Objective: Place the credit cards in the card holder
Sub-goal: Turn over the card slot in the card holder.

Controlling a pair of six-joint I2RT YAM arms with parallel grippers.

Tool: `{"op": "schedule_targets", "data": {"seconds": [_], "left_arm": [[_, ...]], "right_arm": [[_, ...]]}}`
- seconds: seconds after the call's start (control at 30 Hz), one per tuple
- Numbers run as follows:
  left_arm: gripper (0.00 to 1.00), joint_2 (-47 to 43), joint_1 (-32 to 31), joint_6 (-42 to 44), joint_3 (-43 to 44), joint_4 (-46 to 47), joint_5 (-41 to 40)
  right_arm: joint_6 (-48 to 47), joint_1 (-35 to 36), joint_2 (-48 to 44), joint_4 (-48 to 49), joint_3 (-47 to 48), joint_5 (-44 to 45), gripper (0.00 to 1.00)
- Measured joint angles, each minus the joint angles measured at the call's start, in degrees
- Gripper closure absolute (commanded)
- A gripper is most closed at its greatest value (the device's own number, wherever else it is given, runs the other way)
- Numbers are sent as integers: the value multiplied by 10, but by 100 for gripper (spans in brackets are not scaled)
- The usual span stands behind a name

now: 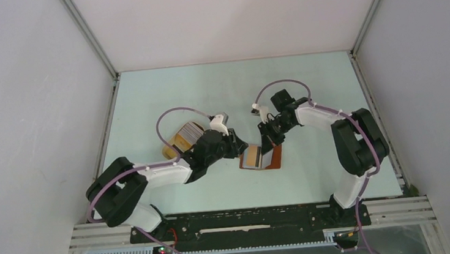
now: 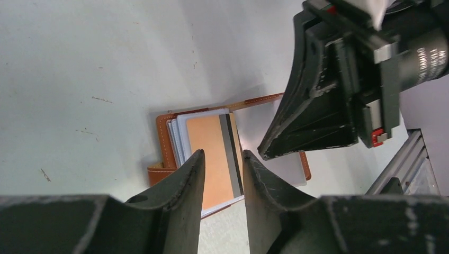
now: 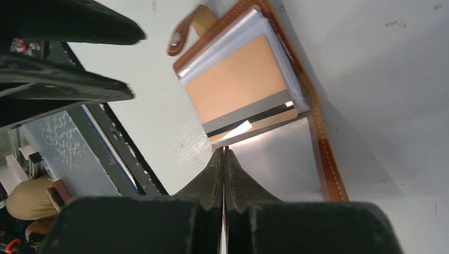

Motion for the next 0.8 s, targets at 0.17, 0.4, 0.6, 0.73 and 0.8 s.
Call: {"op": "schedule_targets", "data": {"seconds": [0.17, 0.4, 0.6, 0.73, 0.8], "left_arm": [[57, 21, -3, 0, 1, 9, -1], [51, 47, -10, 0, 1, 18, 2], [45, 50, -14, 0, 1, 19, 0], [45, 59, -17, 0, 1, 17, 0], [46, 63, -20, 1, 1, 16, 0]], "right_arm": [[4, 0, 38, -12, 7, 19, 100], [7, 9, 66, -20, 23, 42, 100], [8, 16, 82, -24, 31, 58, 99], [8, 18, 94, -32, 40, 63, 98], [8, 18, 98, -35, 43, 64, 98]]}}
